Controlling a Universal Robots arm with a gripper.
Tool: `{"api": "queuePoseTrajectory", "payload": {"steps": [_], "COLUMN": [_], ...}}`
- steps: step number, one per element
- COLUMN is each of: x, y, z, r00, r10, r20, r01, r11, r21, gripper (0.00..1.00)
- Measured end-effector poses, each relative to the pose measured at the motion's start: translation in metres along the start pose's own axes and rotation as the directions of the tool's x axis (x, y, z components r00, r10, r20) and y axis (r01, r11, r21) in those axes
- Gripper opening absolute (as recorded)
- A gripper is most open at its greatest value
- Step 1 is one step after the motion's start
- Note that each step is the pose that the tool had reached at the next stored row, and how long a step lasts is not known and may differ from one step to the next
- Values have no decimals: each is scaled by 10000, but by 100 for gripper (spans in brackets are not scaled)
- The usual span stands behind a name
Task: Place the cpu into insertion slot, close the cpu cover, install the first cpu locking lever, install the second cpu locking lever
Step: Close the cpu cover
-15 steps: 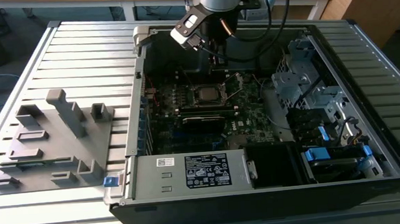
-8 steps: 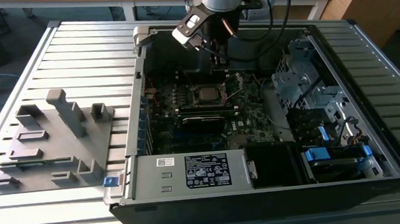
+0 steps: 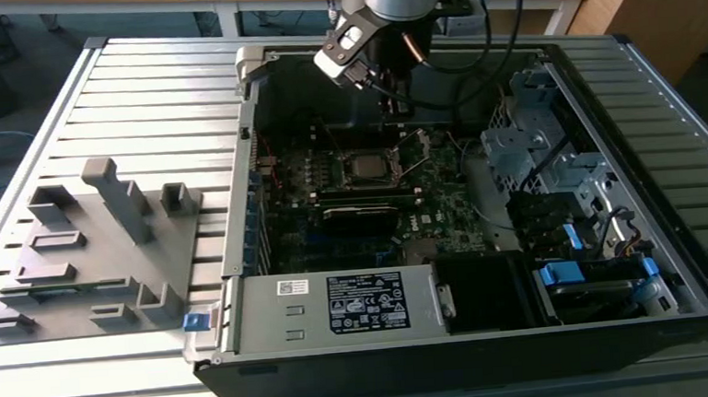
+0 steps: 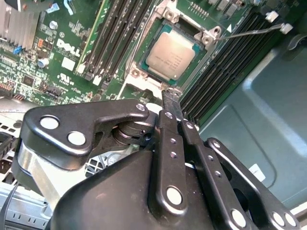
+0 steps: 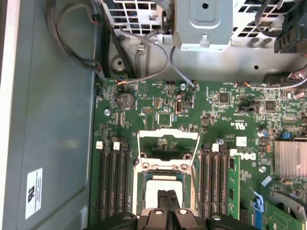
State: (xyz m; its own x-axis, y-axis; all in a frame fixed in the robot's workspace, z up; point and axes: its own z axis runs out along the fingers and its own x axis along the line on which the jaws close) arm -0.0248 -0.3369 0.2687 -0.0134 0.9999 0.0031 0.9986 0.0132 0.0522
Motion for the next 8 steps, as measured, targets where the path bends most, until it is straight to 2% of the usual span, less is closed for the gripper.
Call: {"api": "queuePoseTrajectory", "payload": {"steps": [8], "x": [-2], "y": [120], "z": [11], "r00": [10000], "r10": [0], "r20": [0], "r01": [0], "r11": [10000], "r21": [3], "gripper": [11]}}
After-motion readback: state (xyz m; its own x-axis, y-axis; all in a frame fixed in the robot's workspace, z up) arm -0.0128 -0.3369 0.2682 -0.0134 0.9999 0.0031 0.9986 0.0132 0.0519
